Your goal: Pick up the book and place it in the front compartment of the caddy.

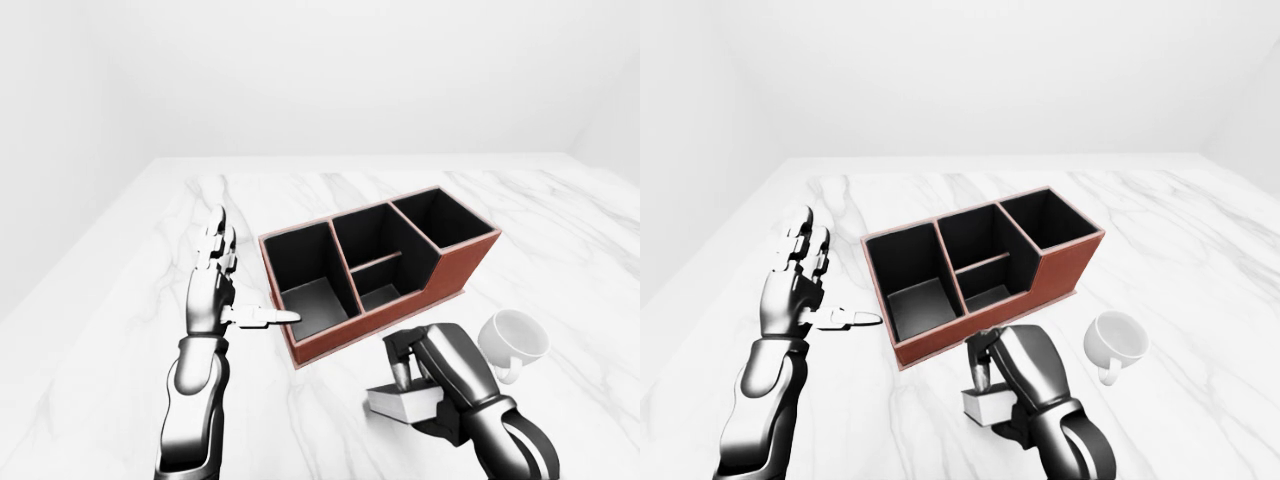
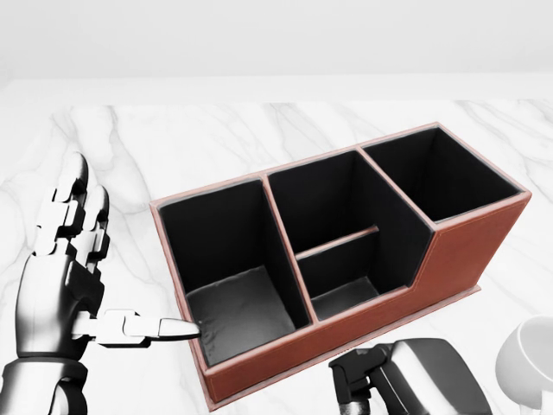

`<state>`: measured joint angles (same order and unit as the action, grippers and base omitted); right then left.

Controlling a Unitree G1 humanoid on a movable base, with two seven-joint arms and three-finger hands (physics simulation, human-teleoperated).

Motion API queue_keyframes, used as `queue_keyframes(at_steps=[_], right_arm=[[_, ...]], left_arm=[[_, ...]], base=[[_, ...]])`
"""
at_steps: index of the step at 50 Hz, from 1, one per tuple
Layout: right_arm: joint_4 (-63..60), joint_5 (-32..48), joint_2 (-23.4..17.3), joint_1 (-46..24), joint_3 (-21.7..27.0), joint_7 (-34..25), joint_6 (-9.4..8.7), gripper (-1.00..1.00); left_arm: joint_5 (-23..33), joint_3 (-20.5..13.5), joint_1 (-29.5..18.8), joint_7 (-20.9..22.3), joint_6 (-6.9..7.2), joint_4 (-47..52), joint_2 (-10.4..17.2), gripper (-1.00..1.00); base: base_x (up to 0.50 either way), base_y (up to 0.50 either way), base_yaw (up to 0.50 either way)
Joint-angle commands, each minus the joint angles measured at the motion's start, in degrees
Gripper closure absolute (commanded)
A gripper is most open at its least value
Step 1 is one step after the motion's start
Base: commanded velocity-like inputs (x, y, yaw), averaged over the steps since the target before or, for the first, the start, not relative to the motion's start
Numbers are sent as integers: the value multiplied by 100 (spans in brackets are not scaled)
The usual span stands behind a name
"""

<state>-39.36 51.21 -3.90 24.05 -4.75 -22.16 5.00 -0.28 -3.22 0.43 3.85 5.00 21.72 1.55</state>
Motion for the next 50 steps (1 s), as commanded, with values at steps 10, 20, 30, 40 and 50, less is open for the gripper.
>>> queue_keyframes(at_steps=[10,20,30,40,50], right_arm=[[-774,111,205,-271,317,-601,0,100],[-1027,158,239,-725,465,-1023,0,100],[-1055,245,178,-1456,607,-1466,-96,100],[-1128,308,127,-1849,646,-1743,-290,100],[-1176,359,101,-2145,646,-1784,-486,100]], left_arm=[[13,9,13,-3,0,-7,-2,-100],[16,6,-13,-7,0,-80,-3,-100],[15,13,-10,-16,0,-16,-2,-100],[15,3,-24,-16,0,-90,-1,-100],[9,1,-2,-13,0,-62,2,-100]], base=[[0,0,0],[0,0,0],[0,0,0],[0,0,0],[0,0,0]])
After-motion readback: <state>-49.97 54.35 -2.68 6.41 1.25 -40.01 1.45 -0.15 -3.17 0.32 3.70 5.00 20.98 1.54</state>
